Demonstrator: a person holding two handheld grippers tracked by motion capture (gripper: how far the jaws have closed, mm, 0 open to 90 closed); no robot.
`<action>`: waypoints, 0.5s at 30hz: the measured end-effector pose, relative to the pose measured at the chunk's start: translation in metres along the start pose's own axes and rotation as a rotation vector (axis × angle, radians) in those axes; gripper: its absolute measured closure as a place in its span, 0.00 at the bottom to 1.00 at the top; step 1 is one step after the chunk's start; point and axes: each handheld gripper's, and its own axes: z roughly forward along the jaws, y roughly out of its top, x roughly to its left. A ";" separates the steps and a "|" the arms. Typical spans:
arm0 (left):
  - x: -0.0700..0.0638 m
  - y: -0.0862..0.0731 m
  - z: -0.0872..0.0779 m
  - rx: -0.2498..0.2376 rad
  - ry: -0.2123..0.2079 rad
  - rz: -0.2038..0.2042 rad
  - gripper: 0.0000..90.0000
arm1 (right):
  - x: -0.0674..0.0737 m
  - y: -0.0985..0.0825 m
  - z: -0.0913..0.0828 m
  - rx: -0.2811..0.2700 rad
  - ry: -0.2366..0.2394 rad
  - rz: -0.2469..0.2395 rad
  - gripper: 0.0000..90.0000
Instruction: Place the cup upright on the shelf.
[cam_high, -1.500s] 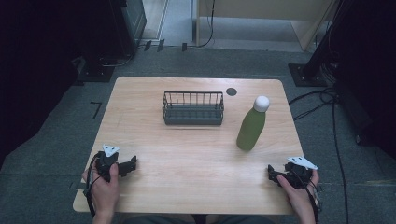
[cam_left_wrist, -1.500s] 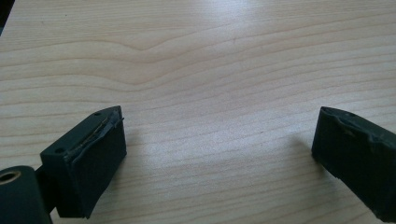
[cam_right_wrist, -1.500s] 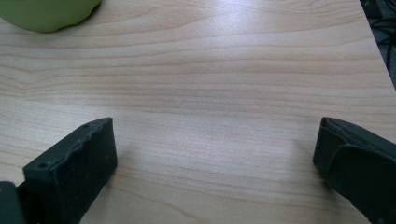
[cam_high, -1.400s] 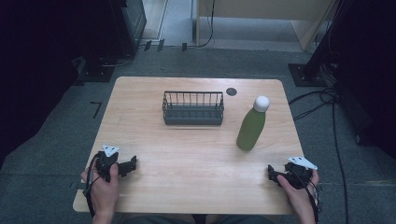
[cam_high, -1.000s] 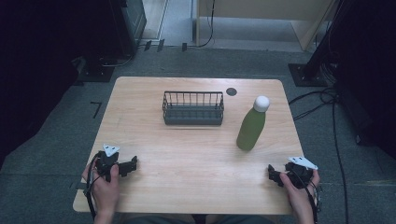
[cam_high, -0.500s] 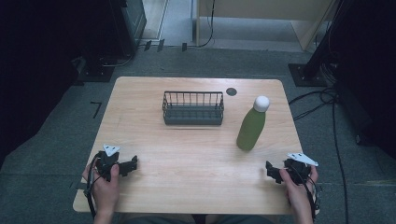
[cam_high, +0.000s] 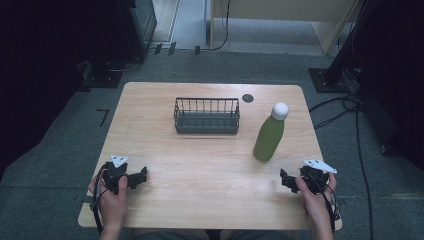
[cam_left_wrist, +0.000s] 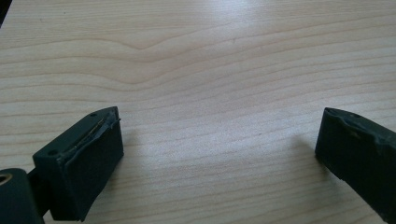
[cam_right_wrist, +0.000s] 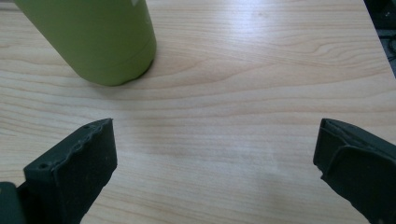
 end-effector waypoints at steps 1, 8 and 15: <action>0.000 0.000 0.000 0.000 0.000 -0.001 0.02 | 0.001 0.001 0.000 -0.004 0.001 -0.001 0.00; 0.000 0.000 0.000 0.000 0.000 -0.001 0.02 | 0.011 0.008 0.002 -0.010 0.020 -0.021 0.00; 0.000 0.000 0.000 0.000 0.000 0.000 0.02 | 0.020 0.017 0.004 -0.020 0.040 -0.037 0.00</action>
